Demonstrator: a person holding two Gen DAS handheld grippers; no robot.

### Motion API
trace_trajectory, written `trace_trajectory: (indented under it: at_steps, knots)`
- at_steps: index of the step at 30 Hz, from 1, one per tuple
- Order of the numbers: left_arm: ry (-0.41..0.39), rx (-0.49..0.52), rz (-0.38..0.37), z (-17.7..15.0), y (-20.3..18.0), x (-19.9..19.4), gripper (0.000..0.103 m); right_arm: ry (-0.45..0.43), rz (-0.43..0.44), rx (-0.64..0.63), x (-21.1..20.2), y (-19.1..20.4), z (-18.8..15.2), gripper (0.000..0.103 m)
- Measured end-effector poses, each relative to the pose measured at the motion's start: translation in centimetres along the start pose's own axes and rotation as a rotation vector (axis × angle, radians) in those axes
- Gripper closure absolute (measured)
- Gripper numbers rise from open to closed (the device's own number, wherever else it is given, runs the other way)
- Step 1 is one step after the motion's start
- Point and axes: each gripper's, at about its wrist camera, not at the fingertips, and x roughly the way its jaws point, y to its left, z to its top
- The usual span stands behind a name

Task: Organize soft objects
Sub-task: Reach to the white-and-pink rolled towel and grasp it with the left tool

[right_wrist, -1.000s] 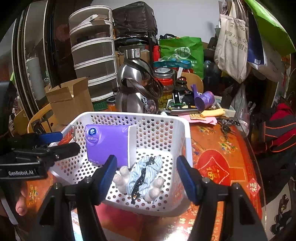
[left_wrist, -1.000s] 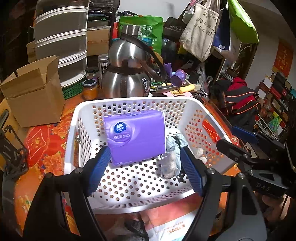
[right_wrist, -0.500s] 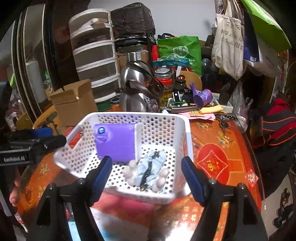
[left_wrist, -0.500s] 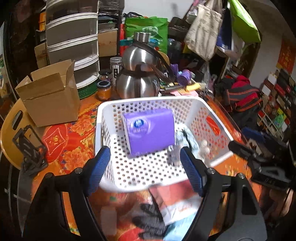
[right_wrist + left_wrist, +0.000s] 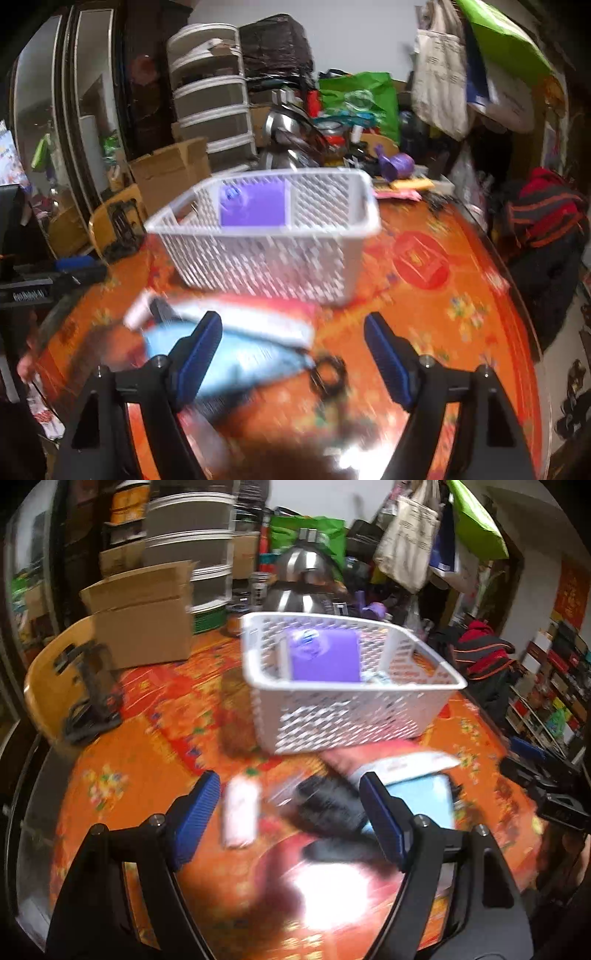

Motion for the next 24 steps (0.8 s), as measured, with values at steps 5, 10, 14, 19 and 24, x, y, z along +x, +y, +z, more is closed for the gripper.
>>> trace_trajectory:
  at_steps: [5, 10, 14, 19, 24]
  knots:
    - [-0.004, -0.048, 0.048, -4.3, 3.4, 0.6, 0.027, 0.068, -0.036, 0.041, 1.5, -1.7, -4.0, 0.024]
    - [0.054, -0.073, 0.077, -6.4, 5.6, 3.6, 0.027, 0.13, -0.072, 0.023, 4.2, -1.9, -5.2, 0.025]
    - [0.095, -0.087, 0.078, -6.7, 6.6, 5.8, 0.027, 0.161, -0.06, 0.03, 5.7, -2.3, -5.5, 0.031]
    - [0.127, -0.082, 0.083, -6.5, 7.1, 8.2, 0.027, 0.201, -0.066, 0.014, 7.5, -2.1, -5.4, 0.042]
    - [0.16, -0.086, 0.072, -6.2, 7.7, 10.5, 0.027, 0.232, -0.06, 0.01, 8.6, -2.0, -5.1, 0.054]
